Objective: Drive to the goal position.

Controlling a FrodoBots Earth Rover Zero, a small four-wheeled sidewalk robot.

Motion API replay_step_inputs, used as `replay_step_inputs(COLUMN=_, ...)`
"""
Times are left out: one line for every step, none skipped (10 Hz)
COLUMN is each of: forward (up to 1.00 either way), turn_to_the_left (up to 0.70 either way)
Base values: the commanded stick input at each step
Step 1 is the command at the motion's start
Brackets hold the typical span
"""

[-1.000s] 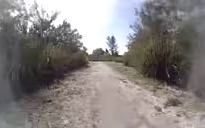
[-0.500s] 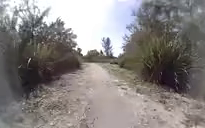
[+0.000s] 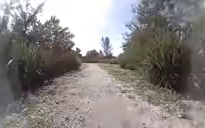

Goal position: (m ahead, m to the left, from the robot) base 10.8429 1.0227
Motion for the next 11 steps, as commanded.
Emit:
replay_step_inputs(forward=0.85, turn_to_the_left=0.00)
replay_step_inputs(forward=0.85, turn_to_the_left=0.00)
replay_step_inputs(forward=0.85, turn_to_the_left=0.00)
replay_step_inputs(forward=0.85, turn_to_the_left=0.00)
replay_step_inputs(forward=0.85, turn_to_the_left=0.00)
replay_step_inputs(forward=0.85, turn_to_the_left=0.00)
replay_step_inputs(forward=0.85, turn_to_the_left=0.00)
replay_step_inputs(forward=0.85, turn_to_the_left=0.19)
replay_step_inputs(forward=0.85, turn_to_the_left=0.34)
replay_step_inputs(forward=0.85, turn_to_the_left=0.07)
replay_step_inputs(forward=0.85, turn_to_the_left=0.01)
